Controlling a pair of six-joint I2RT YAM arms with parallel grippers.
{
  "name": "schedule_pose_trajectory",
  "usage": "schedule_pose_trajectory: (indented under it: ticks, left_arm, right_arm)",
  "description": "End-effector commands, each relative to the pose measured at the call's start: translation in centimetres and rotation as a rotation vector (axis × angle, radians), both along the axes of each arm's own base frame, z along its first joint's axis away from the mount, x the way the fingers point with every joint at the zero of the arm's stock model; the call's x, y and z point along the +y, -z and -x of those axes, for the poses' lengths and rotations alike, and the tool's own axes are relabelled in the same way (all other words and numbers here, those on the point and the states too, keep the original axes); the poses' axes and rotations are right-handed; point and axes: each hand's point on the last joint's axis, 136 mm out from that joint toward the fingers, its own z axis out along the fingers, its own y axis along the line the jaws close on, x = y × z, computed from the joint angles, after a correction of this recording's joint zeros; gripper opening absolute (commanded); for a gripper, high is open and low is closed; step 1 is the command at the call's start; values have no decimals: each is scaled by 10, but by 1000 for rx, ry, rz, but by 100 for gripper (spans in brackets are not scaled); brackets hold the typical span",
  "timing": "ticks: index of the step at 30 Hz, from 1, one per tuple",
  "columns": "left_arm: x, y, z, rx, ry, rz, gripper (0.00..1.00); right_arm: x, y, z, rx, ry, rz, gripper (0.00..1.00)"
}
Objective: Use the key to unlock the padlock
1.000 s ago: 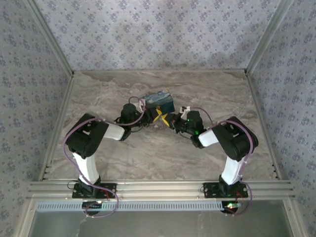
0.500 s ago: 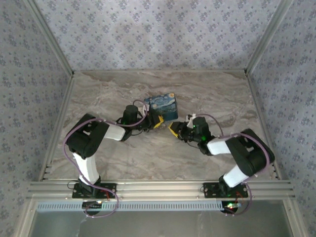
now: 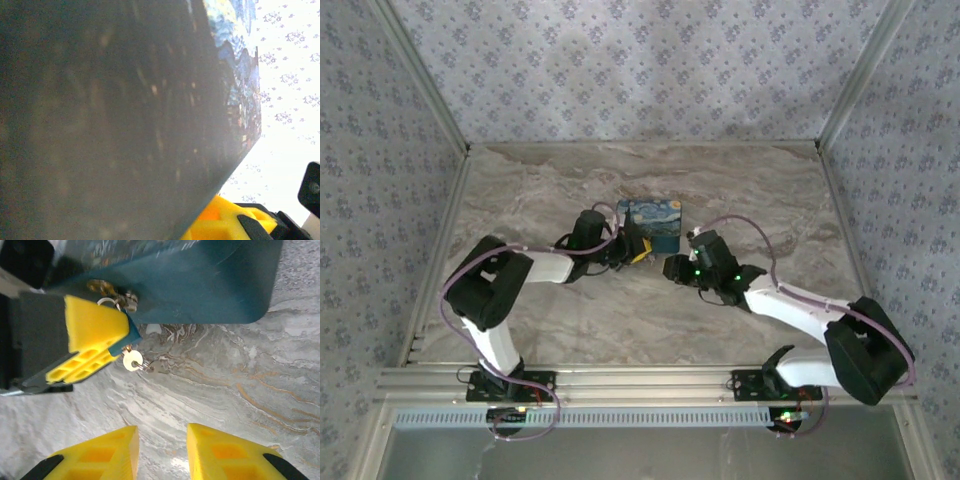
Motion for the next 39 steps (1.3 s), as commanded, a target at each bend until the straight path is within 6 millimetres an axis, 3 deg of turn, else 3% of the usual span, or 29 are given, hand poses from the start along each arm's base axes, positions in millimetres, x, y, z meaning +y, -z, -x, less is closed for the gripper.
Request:
schedule_pose_trajectory:
  ticks: [1,9,25,39]
  left_arm:
    - [-4,-26,-4,-61,11,-2,0]
    - [-6,-25,-2,-47,14,-6,0]
    - [-10,-30,-3,-46,23,12,0]
    - [-11,-37,-6,-51,30,29,0]
  right_arm:
    - [-6,3,-5,-60,-25,172,33]
    - [9,-6,-20,-167,-87,316,36]
    - [39,9,-37,-218,-210,462,42]
    - [44,16,-43,-229,-244,529,34]
